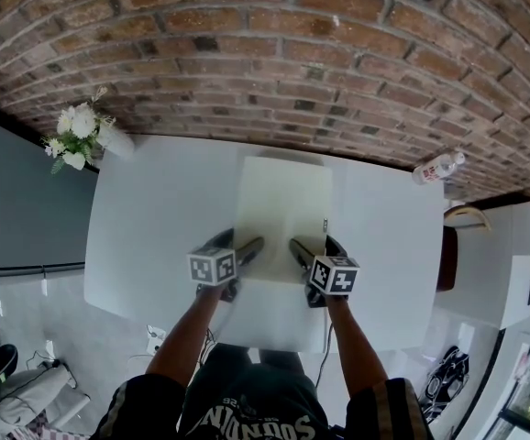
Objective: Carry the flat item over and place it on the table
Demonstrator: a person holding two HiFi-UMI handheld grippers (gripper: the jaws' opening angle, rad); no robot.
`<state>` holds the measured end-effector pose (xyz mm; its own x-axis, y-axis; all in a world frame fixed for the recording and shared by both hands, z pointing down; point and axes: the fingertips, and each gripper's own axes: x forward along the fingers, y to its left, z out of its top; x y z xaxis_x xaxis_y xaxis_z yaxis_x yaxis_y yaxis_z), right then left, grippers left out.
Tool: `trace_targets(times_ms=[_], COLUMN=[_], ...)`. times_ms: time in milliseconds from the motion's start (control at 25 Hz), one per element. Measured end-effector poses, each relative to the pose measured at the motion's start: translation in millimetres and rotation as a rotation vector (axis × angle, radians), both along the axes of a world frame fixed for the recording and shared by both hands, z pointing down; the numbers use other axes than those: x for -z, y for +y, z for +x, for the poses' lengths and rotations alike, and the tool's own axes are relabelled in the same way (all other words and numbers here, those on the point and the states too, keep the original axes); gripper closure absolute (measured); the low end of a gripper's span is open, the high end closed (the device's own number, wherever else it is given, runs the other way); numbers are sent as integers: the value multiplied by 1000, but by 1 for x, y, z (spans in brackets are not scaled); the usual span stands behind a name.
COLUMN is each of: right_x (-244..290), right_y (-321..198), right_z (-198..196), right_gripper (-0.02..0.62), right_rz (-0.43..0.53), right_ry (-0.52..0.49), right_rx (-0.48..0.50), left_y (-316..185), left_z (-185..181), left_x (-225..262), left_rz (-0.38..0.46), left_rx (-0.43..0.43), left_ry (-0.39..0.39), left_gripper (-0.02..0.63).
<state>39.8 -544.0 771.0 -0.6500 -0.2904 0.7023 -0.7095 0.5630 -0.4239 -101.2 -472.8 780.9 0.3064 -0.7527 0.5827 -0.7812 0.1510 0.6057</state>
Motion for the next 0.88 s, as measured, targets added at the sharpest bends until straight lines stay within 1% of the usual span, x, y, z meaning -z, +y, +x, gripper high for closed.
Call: trace_targets(times_ms=[240,400,520,640,720,880], right_x=[11,24,33,40,44,53], right_y=[2,0,-2,0,3,9], right_z=[1,3,5,8,10,15], right_gripper=[144,146,155,161,168,204], right_rz=[49,71,95,111,120,153], right_ry=[18,-8,-7,-6,-3,9], right_rx=[34,13,6,7,10,12], left_y=[2,7,9,11,12,16], left_z=[-2,-3,-4,-4,-4,2], left_x=[7,14,21,32,39,51], left_rz=[-1,-2,6,20,36,66], left_rx=[-6,-16,-14,-21,-23,-37], left_ry=[-55,-80,-91,-127,-145,-136], left_gripper=[181,181,184,194,218,256])
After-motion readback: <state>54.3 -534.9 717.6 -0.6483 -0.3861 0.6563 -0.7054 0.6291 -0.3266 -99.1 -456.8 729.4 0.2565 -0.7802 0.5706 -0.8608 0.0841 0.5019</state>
